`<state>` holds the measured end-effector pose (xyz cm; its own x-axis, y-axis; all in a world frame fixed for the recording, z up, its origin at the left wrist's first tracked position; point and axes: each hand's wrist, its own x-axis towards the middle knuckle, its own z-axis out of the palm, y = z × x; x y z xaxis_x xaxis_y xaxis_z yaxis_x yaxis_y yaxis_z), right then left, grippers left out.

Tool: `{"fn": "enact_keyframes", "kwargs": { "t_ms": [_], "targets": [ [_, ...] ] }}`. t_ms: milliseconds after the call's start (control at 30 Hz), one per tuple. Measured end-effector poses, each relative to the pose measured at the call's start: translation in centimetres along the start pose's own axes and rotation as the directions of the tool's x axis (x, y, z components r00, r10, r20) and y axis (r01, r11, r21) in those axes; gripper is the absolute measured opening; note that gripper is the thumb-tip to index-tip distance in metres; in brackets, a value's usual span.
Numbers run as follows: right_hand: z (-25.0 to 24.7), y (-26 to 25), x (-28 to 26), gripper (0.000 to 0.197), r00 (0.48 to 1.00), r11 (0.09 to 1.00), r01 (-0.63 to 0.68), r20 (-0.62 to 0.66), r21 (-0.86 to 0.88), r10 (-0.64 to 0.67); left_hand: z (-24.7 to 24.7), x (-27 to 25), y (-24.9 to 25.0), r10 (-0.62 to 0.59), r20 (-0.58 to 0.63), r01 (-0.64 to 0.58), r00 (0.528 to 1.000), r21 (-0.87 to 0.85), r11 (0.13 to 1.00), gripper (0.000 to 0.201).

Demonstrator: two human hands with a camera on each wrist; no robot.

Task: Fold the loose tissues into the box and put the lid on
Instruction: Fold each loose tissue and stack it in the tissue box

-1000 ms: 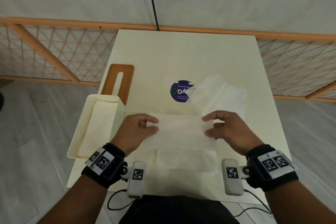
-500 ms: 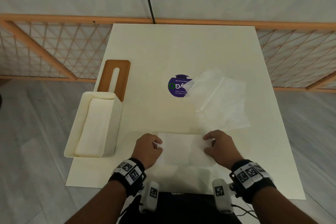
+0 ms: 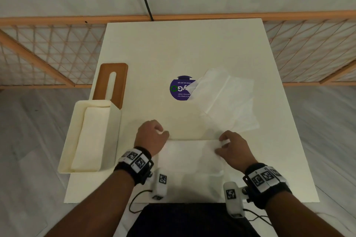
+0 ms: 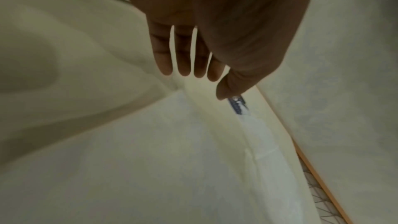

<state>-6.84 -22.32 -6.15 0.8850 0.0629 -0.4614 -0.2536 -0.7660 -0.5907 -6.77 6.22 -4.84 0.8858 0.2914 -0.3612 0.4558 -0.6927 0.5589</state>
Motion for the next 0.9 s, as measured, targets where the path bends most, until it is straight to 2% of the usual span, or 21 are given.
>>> {"fn": "enact_keyframes", "kwargs": {
  "t_ms": [100, 233, 400, 533, 600, 700, 767, 833, 900],
  "targets": [
    [-0.7, 0.2, 0.1, 0.029, 1.000, 1.000, -0.011, -0.013, 0.006, 0.011, 0.5, 3.3, 3.8, 0.038, 0.017, -0.038, 0.999, -0.015, 0.999, 0.014],
    [-1.8, 1.1, 0.0, 0.024, 0.999, 1.000, 0.023, -0.040, 0.004, -0.023, 3.4, 7.7, 8.2, 0.042, 0.072, -0.048, 0.997, 0.095, 0.994, 0.033],
    [-3.4, 2.4, -0.1, 0.020, 0.999, 0.998, 0.006, -0.035, 0.058, -0.004, 7.0, 11.0, 11.0, -0.066, 0.114, 0.040, 0.991, 0.214, 0.976, 0.047],
    [-4.5, 3.5, 0.3, 0.020, 0.999, 0.996, 0.008, -0.041, 0.089, -0.004, 8.2, 11.7, 12.0, -0.118, 0.093, 0.093, 0.989, 0.237, 0.967, 0.028],
    [-4.9, 3.9, 0.6, 0.020, 0.999, 0.995, -0.007, -0.040, 0.103, 0.011, 8.4, 11.5, 12.4, -0.088, 0.091, 0.067, 0.992, 0.210, 0.975, 0.024],
    [-5.6, 3.7, 1.3, 0.020, 0.999, 0.994, -0.015, -0.040, 0.105, 0.019, 7.3, 10.8, 13.2, -0.051, 0.033, 0.047, 0.998, 0.125, 0.991, 0.020],
    [-6.2, 3.0, 1.8, 0.018, 0.999, 0.993, -0.003, -0.053, 0.115, 0.009, 6.1, 10.4, 13.4, -0.036, 0.020, 0.037, 0.999, -0.041, 0.998, 0.023],
    [-7.0, 2.0, 2.2, 0.016, 0.998, 0.989, 0.019, -0.066, 0.145, -0.009, 4.1, 9.8, 13.8, -0.011, 0.030, 0.020, 0.999, -0.318, 0.948, 0.018],
    [-7.9, 0.7, 2.5, 0.017, 0.995, 0.980, 0.050, -0.093, 0.194, -0.032, 1.6, 8.5, 14.5, 0.034, 0.074, 0.010, 0.997, -0.530, 0.848, 0.015]
  ]
}}
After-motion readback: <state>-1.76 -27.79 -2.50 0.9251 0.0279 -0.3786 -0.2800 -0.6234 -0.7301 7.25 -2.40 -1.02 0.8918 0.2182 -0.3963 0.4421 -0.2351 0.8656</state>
